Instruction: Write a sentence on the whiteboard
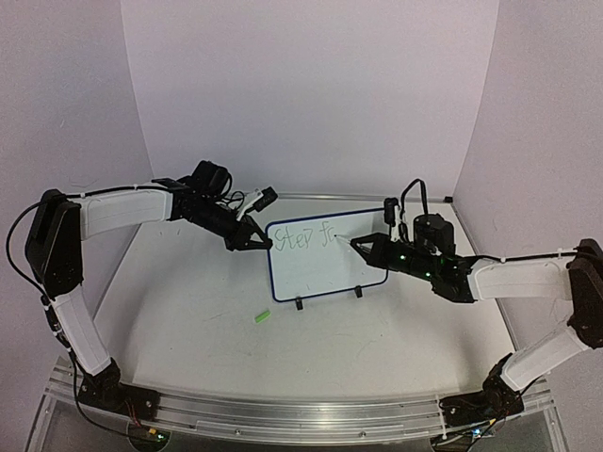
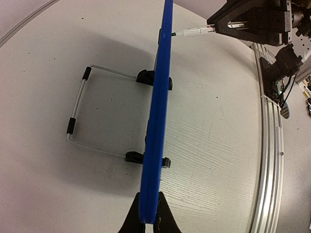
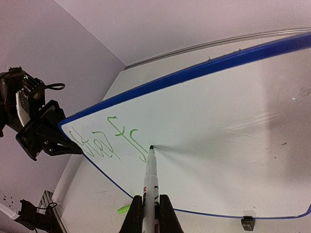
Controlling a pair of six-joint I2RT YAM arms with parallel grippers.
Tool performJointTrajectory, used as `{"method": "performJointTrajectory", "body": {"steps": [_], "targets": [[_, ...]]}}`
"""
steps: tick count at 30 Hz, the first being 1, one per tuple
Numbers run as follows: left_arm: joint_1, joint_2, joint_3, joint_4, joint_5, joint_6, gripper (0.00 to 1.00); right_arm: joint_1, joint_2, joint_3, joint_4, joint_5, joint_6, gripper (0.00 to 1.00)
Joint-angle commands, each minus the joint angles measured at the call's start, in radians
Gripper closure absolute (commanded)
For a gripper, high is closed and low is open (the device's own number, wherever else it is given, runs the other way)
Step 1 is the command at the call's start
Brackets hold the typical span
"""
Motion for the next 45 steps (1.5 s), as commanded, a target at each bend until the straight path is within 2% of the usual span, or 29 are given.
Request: {"method": "performJointTrajectory", "body": {"steps": [1,14,28,45], "targets": [[-0.015,0.018,0.014,-0.035,-0.038,0.027,1.00,-0.005,-0.017,0.062,0.006,0.028,-0.023,1.00],[-0.015,0.014,0.016,-0.037,-0.036,0.029,1.00,-0.004,0.018,0.087,0.004,0.006,-0.025,1.00],[-0.015,0.013,0.018,-0.036,-0.057,0.024,1.00,-0.004,-0.100,0.012,-0.024,0.000,-0.022,1.00],[-0.016,0.024,0.017,-0.035,-0.052,0.022,1.00,-0.005,-0.032,0.059,-0.033,0.031,-0.043,1.00]]}}
